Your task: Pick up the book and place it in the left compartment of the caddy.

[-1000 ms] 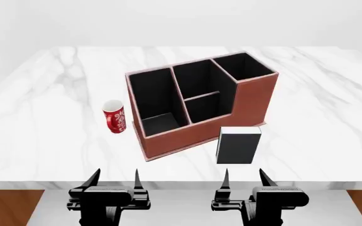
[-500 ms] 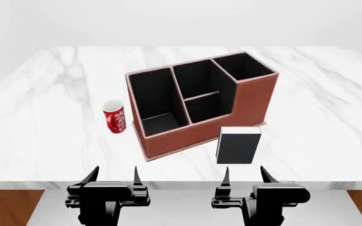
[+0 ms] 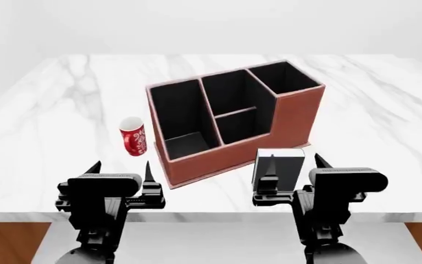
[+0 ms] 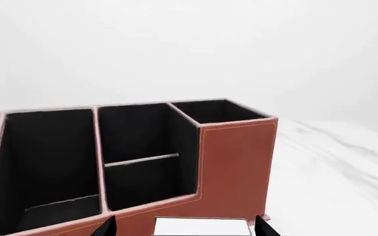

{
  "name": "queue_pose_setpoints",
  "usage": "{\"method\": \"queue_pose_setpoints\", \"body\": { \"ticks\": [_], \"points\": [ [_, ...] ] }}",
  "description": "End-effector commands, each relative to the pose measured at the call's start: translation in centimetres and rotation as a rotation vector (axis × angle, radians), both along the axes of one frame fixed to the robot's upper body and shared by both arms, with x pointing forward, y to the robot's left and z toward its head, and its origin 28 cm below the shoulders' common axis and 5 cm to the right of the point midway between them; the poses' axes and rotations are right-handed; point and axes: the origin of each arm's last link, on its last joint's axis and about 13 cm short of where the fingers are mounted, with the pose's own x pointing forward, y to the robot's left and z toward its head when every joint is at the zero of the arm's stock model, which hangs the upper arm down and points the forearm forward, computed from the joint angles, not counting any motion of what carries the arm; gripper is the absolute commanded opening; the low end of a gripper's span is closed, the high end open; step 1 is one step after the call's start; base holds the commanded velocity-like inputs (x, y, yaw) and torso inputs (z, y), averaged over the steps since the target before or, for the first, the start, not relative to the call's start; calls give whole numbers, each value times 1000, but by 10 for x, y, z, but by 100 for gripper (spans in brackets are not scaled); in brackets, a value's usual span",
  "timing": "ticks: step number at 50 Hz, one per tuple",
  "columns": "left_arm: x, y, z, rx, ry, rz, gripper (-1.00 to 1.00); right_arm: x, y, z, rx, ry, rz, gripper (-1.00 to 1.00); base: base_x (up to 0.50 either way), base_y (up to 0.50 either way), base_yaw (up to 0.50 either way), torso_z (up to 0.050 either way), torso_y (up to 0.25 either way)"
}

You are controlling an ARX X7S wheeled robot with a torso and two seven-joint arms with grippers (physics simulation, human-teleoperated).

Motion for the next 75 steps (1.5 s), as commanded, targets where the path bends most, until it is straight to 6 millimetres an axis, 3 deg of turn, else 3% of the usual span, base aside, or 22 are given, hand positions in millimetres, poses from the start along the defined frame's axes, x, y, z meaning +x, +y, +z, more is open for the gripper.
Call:
{"method": "queue_pose_setpoints", "body": {
  "ticks": [1,26,42,75],
  "points": [
    [1,1,4,14,1,4,100,1,0,4,-12,2,3,100,500,0,0,0,0],
    [1,3,3,14,0,14,100,3,-1,1,-18,8,-16,100,498,0,0,0,0],
    [0,3,1,13,2,16,100,2,-1,0,-10,7,-13,100,0,-219,0,0,1],
    [0,5,3,9,-1,28,100,2,0,0,-24,3,-6,100,7,47,0,0,0]
  ]
}}
